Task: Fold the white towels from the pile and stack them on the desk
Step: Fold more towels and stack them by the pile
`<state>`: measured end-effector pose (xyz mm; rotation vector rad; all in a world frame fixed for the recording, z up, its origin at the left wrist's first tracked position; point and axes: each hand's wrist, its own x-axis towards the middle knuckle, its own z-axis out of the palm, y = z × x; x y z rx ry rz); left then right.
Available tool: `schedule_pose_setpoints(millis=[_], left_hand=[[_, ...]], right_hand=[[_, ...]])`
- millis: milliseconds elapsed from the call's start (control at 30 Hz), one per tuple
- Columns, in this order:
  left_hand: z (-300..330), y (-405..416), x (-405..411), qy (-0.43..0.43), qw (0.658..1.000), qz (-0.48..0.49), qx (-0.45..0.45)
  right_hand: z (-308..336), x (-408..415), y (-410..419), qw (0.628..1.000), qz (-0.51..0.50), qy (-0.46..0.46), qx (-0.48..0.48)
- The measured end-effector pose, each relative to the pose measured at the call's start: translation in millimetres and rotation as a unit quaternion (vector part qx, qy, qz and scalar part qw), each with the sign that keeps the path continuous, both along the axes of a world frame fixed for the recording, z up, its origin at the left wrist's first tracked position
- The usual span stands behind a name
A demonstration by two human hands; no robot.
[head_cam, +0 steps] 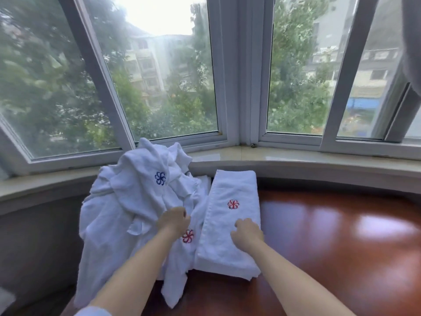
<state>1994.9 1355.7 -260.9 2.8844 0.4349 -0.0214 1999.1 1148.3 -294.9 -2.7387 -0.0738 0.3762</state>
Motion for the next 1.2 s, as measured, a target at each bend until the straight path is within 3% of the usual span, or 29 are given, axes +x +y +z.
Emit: schedule_pose_setpoints(millis=[200,367,500,833,967,1067,1133,1200], left_hand=[[23,86,-1,-0.134,0.988,0.061,-0.038],[32,142,11,-0.103,0.985,0.046,-0.131],[41,165,31,-0.106,0.961,0.052,-0.249],[55,154,70,-0.082,0.972,0.004,-0.218],[63,149,73,-0.116,0.957,0.021,-0.265],[85,148,64,-0.178,0.903,0.073,-0.385],[108,151,53,-0.203,0.823,0.066,-0.527],[128,154,34,-0.21,0.716,0.028,-0.665]], right_hand=[[33,10,82,0.996,0.02,-0.061,0.054],[55,9,162,0.985,-0.016,-0.086,0.149],[63,7,198,0.984,-0.008,-0.075,0.162],[71,0,207,0.976,-0.061,-0.113,0.175],[74,-2,194,0.975,-0.076,-0.128,0.162],[78,0,189,0.975,-0.08,-0.11,0.177],[80,2,191,0.967,-0.078,-0.086,0.225],[83,1,199,0.958,-0.064,-0.081,0.267]])
